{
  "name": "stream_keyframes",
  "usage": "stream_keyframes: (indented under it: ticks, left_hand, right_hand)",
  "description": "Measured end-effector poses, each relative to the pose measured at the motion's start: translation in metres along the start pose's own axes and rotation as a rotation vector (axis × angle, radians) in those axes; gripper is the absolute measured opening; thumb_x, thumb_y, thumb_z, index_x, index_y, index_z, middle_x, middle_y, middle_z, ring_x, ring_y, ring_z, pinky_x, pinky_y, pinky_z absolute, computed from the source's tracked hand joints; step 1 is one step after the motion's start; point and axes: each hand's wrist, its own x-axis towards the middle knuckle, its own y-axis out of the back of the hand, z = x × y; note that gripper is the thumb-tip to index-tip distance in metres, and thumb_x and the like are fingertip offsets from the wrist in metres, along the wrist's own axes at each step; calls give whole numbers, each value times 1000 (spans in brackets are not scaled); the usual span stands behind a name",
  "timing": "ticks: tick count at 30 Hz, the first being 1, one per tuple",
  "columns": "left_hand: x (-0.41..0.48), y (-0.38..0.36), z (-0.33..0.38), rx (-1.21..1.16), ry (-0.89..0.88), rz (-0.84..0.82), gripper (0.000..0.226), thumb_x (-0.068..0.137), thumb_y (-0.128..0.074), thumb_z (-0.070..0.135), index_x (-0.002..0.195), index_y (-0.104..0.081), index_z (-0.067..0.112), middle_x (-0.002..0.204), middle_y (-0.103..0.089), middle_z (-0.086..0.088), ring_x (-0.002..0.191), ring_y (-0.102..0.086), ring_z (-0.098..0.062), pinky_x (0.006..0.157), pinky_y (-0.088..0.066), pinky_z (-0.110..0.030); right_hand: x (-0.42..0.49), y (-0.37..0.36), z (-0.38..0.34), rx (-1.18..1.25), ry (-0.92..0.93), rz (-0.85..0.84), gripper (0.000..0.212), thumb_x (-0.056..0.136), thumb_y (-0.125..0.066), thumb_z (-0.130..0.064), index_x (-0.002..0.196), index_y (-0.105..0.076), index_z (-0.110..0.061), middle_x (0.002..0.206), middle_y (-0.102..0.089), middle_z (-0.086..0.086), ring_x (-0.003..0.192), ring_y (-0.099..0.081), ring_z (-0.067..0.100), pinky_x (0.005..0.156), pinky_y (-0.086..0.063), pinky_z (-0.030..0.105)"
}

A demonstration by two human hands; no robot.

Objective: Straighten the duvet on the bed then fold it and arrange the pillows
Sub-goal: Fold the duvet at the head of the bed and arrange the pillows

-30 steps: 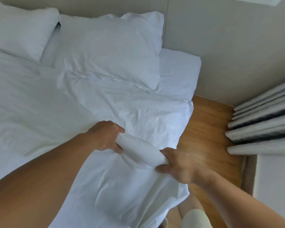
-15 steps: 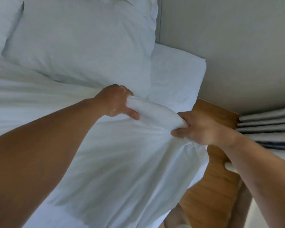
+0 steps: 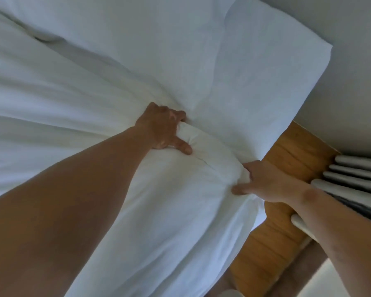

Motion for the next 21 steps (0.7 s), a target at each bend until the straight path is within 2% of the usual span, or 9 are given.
stream_keyframes:
  ticks: [2, 5, 8, 10, 13, 16, 17, 19, 21]
  left_hand:
    - [-12, -4, 2, 4, 31, 125, 101, 50, -55, 96, 127, -49, 30, 125, -58, 2, 123, -48, -25, 111, -29, -46]
    - [-49, -22, 13, -138, 122, 362, 101, 66, -62, 83, 150, -39, 30, 154, -39, -4, 146, -29, -28, 123, -12, -51]
    - [-107, -54, 25, -256, 228, 652, 82, 84, -62, 64, 153, -40, 26, 160, -36, -10, 148, -33, -33, 120, -20, -58]
    - [-163, -85, 26, -352, 408, 755, 79, 86, -60, 62, 153, -41, 24, 159, -36, -12, 146, -35, -33, 117, -24, -58]
    - [-264, -148, 29, -501, 837, 751, 95, 79, -58, 73, 154, -35, 19, 159, -35, -13, 148, -32, -31, 117, -27, -55]
    - [-334, -222, 56, -1046, 1254, 573, 120, 64, -71, 80, 156, -22, 22, 157, -35, -9, 146, -31, -28, 119, -32, -49]
    - [-344, -241, 70, -1299, 1311, 521, 126, 55, -77, 80, 155, -23, 25, 152, -42, -7, 141, -39, -27, 116, -36, -49]
    - [-350, -267, 100, -1729, 1281, 481, 124, 41, -86, 78, 144, -38, 29, 135, -62, -1, 124, -58, -24, 104, -49, -46]
    - [-346, -285, 121, -1991, 1222, 481, 109, 38, -92, 70, 131, -52, 29, 118, -73, 3, 112, -68, -22, 95, -55, -43]
  right_hand:
    - [-1, 12, -2, -105, -29, -40, 32, 68, -82, -51, 94, -72, -35, 91, -76, -8, 82, -72, 10, 82, -60, 41]
    - [-6, 26, -18, -253, -40, -88, 40, 67, -83, -57, 95, -72, -31, 89, -76, -9, 80, -71, 9, 80, -61, 37]
    - [-10, 29, -34, -339, -29, -107, 31, 72, -82, -53, 94, -69, -34, 90, -74, -12, 83, -69, 6, 77, -59, 31]
    - [-14, 25, -40, -302, -38, -110, 27, 79, -80, -48, 97, -63, -36, 95, -71, -13, 88, -67, 7, 78, -55, 29]
    - [-22, 13, -38, -252, -42, -68, 34, 83, -75, -46, 108, -63, -28, 101, -71, -9, 94, -67, 14, 90, -55, 39]
    - [-28, 1, -30, -198, -67, 4, 48, 81, -72, -50, 118, -63, -22, 104, -72, -6, 97, -67, 17, 89, -54, 39]
    - [-29, -2, -29, -197, -62, 24, 54, 77, -71, -56, 119, -64, -22, 104, -73, -6, 96, -68, 17, 86, -54, 37]
    - [-30, -8, -29, -219, -55, 69, 65, 70, -67, -65, 116, -66, -20, 101, -73, -5, 93, -67, 15, 76, -50, 29]
    - [-31, -10, -32, -261, -52, 89, 53, 81, -69, -55, 114, -68, -13, 97, -72, -4, 88, -65, 12, 70, -45, 24]
